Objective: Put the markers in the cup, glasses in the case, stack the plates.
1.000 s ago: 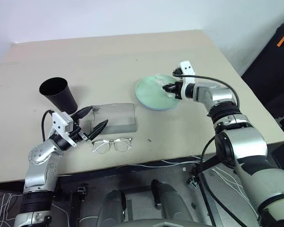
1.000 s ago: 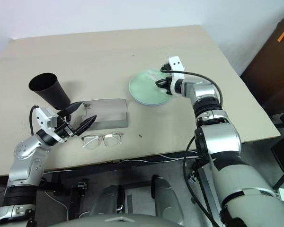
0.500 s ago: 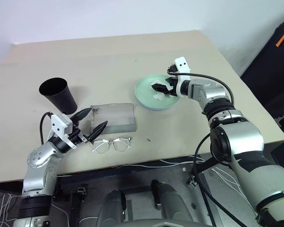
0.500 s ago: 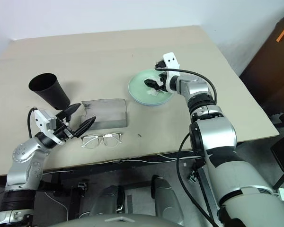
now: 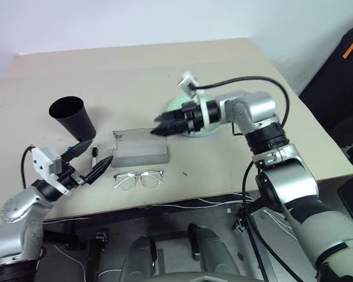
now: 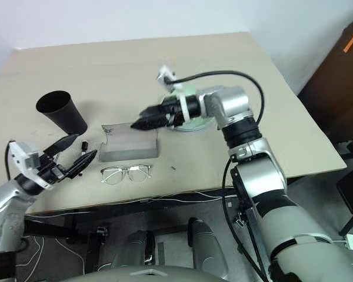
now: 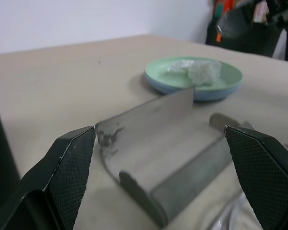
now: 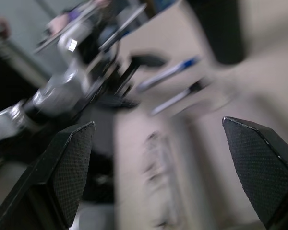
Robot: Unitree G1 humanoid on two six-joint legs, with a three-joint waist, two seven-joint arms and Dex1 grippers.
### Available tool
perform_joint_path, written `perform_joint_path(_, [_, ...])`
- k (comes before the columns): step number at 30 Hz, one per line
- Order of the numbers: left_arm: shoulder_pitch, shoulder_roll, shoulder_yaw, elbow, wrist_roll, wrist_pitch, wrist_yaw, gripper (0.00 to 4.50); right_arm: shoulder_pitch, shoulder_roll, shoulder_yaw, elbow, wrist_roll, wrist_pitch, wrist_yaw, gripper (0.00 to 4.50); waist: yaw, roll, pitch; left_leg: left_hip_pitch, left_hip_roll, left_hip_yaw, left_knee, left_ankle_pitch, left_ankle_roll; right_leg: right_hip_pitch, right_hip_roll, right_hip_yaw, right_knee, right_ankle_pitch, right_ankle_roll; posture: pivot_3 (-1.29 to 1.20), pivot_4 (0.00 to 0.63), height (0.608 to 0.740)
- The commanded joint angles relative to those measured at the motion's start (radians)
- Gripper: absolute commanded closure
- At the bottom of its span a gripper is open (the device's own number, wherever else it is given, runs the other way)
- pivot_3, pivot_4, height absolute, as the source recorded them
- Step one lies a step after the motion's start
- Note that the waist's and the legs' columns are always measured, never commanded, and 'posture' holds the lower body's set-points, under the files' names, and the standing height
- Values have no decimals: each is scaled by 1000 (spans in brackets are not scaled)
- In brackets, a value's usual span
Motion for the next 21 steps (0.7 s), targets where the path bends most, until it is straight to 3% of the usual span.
perform_joint_path(1, [38,42,62,-50,-38,23,-39,0,-13,28,55,-76,36,55,29,36,-1,0,0,0,0,0,0,-1,-1,0,0,0,0,0,0,0,150,733])
perform_joint_path(13, [60,56,84,-46,-28,29,-82,0,-80,181,270,132,-61,0,58,36,-1,0,0,-2,0,1,-3,-1,-1,-2,0,-1,-2,0,-1,0,150,733])
perform_joint_path(21, [52,37,73,-55,-33,26,-97,0,-151,260,308,347,-167,-110,88,36,-2,0,0,-2,1,1,-3,-1,-2,-3,0,-1,-3,0,-1,0,150,733])
